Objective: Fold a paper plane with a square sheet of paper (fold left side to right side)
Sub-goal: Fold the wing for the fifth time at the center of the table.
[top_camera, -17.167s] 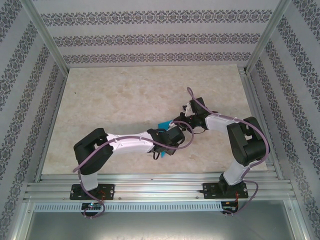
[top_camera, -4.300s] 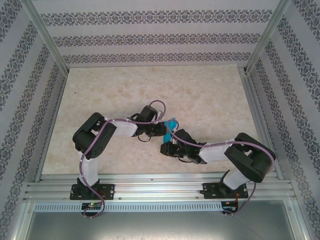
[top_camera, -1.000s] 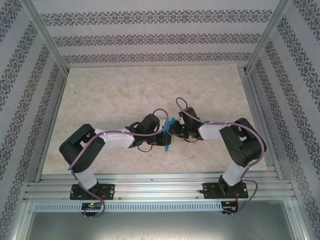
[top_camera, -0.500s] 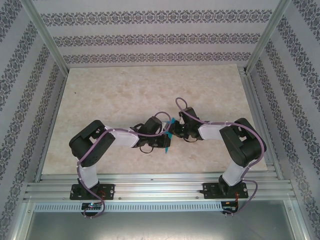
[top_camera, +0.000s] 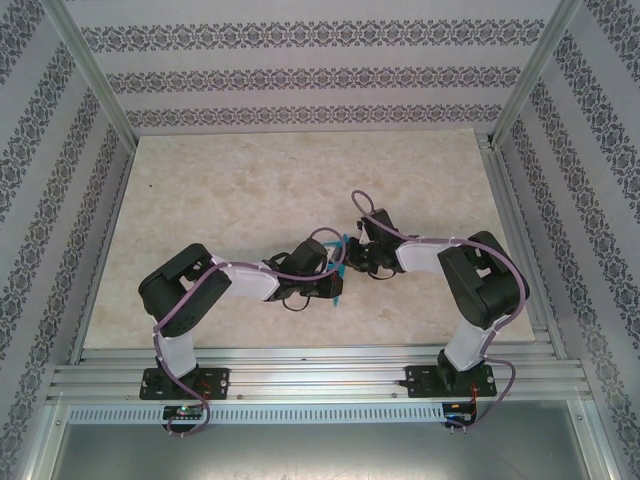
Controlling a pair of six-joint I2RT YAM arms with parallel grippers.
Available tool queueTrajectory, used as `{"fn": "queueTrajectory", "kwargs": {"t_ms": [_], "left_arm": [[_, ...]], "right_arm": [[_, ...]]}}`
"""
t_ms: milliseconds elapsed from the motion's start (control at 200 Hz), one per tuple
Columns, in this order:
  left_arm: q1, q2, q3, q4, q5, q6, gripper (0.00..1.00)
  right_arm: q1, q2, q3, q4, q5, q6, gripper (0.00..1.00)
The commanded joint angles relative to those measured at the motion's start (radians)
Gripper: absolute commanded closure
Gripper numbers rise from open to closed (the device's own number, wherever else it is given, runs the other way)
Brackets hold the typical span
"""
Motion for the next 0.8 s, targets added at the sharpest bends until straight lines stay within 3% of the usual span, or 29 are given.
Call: {"fn": "queueTrajectory", "kwargs": {"t_ms": [0, 794], "left_arm": [[-0.033, 0.057, -0.078, -0.195, -0.012, -0.01, 0.94], [-0.036, 0.02, -0.11, -0.199, -0.033, -0.024, 0.95]], "right_arm": [[-0.073, 0.068, 0.062, 0.026, 0.137, -0.068, 0.82], [-0.203, 0.241, 0.345, -0.057, 0.133, -0.178, 0.82]]}}
